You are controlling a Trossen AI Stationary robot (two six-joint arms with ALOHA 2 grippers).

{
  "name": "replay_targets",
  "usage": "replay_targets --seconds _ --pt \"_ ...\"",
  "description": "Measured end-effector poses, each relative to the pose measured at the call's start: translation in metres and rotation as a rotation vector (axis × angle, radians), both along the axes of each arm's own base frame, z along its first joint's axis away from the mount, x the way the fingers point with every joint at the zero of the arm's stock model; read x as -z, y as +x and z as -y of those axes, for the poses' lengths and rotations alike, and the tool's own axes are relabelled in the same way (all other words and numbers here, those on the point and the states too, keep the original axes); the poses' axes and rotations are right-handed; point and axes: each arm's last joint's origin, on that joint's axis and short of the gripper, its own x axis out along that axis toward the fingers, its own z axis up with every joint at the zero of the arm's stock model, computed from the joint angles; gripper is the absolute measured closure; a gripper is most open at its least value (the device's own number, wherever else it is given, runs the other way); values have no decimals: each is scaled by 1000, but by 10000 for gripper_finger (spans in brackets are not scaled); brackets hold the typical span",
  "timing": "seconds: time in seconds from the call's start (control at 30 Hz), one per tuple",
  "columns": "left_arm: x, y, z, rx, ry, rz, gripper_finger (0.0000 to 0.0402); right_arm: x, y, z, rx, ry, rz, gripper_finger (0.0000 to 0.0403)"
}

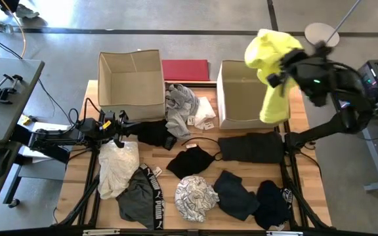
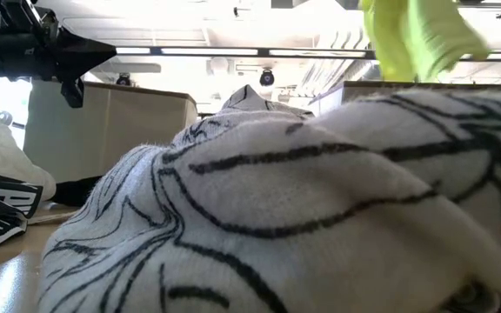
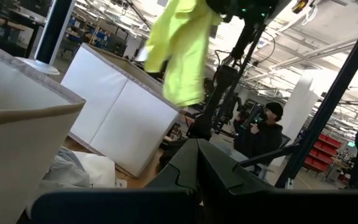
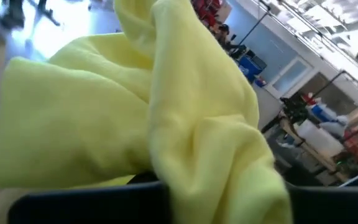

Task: Sort clothes
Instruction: Put the yellow shirt into the right laundry organizer, then put the white polo shirt into the right laundry organizer

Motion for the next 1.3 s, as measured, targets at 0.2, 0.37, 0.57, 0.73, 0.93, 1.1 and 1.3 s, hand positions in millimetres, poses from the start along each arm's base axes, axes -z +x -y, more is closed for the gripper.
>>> replay_targets --seconds 0.2,0.37,0.57,0.73,0.93,1.1,1.3 --pt "0 0 0 5 0 0 401 48 22 47 -65 182 -110 356" --pt "0 0 0 10 1 -1 402 125 33 82 -124 445 -204 356" --pt "0 0 0 11 1 -1 402 217 35 102 -153 622 -243 355" --pt "0 0 0 12 0 -2 402 261 26 104 -109 721 -271 344" --pt "0 0 0 12 0 -1 402 261 21 110 -51 837 -276 244" --pt "0 0 0 12 0 -2 402 213 21 111 -35 832 -244 163" --pt "0 0 0 12 -1 -2 402 143 14 93 -2 826 -99 145"
